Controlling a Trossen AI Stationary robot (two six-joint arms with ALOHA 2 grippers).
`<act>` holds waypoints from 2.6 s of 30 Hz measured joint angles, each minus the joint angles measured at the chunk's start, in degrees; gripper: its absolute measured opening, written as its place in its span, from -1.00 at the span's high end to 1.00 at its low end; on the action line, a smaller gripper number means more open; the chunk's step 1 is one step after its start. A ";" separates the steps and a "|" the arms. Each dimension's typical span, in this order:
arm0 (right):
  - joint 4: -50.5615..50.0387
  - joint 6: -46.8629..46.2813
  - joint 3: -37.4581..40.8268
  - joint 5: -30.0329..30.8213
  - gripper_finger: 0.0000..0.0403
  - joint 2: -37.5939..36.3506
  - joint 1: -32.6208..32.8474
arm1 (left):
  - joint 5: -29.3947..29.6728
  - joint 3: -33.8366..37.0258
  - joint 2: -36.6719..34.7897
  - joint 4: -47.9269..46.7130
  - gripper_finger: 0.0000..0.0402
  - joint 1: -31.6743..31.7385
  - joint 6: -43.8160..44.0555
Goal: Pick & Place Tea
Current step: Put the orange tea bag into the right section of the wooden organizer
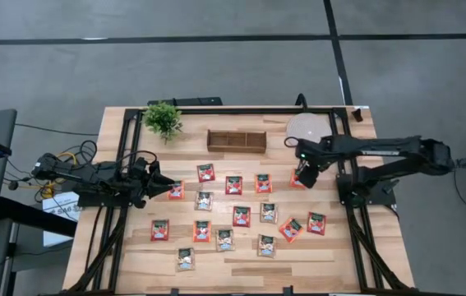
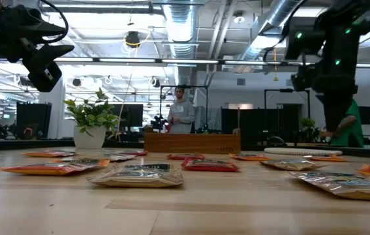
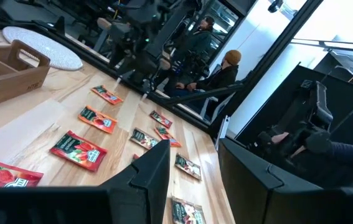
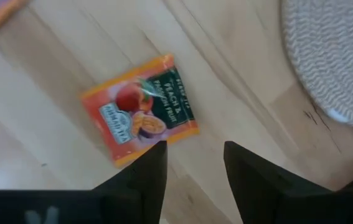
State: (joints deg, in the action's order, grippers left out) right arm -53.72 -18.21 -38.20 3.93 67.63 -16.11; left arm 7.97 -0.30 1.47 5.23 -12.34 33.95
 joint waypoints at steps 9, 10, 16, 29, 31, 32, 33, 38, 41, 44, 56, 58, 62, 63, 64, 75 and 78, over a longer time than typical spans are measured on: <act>4.37 1.78 0.00 -1.27 0.29 9.08 -1.99 | -0.02 0.00 -0.01 0.02 0.36 -0.01 0.07; 4.74 1.76 0.00 -1.23 0.29 9.90 -1.99 | -0.02 0.00 -0.01 0.01 0.36 -0.01 0.18; 5.59 1.76 0.00 -1.00 0.27 14.78 -1.99 | -0.02 0.00 -0.01 0.02 0.36 -0.01 0.20; 7.14 1.76 -0.20 -1.29 0.40 18.31 -1.98 | -0.04 0.00 -0.01 0.00 0.36 0.00 0.20; 7.17 1.74 -0.20 -1.43 0.45 18.34 -1.97 | -0.04 0.00 0.00 0.01 0.36 -0.01 0.20; 7.17 1.72 -0.19 -1.48 0.48 18.34 -1.97 | -0.03 -0.01 -0.01 0.02 0.36 0.00 0.20; 7.19 1.72 -0.17 -1.56 0.51 18.37 -1.97 | -0.04 0.00 -0.01 0.02 0.36 0.00 0.20; 7.26 1.69 -0.09 -2.40 0.66 18.41 -1.97 | -0.04 0.00 -0.01 0.02 0.36 -0.02 0.20; 7.22 1.67 -0.17 -2.50 0.75 18.43 -1.97 | -0.03 0.00 0.00 0.02 0.36 0.00 0.20; 5.80 1.67 -1.30 -2.28 0.86 18.65 -1.99 | -0.04 -0.01 0.00 0.02 0.36 -0.01 0.20; -2.16 2.07 -11.26 -2.11 0.99 18.65 -1.94 | -0.02 0.00 -0.01 0.02 0.36 -0.01 0.20; -4.53 2.24 -14.48 -2.10 0.99 18.63 -1.58 | -0.02 -0.01 -0.01 0.02 0.36 -0.02 0.20; -9.36 4.33 -22.22 -0.31 1.00 18.61 0.30 | -0.02 0.00 0.00 0.03 0.36 -0.01 0.18; -10.24 5.46 -24.36 0.72 1.00 18.61 1.00 | -0.02 0.00 -0.01 0.02 0.36 -0.02 0.18; -10.84 6.67 -26.45 1.77 1.00 18.61 1.76 | -0.02 0.00 0.00 0.03 0.36 0.00 0.19; -11.70 30.70 -47.87 13.55 1.00 23.51 7.45 | -0.02 0.00 -0.01 0.04 0.36 -0.02 0.13; -11.68 37.47 -52.34 17.16 1.00 27.87 7.21 | -0.02 0.00 -0.01 0.02 0.36 0.00 0.13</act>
State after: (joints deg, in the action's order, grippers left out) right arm -65.40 19.26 -90.53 21.09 95.50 -8.91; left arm 7.94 -0.30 1.45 5.26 -12.34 34.09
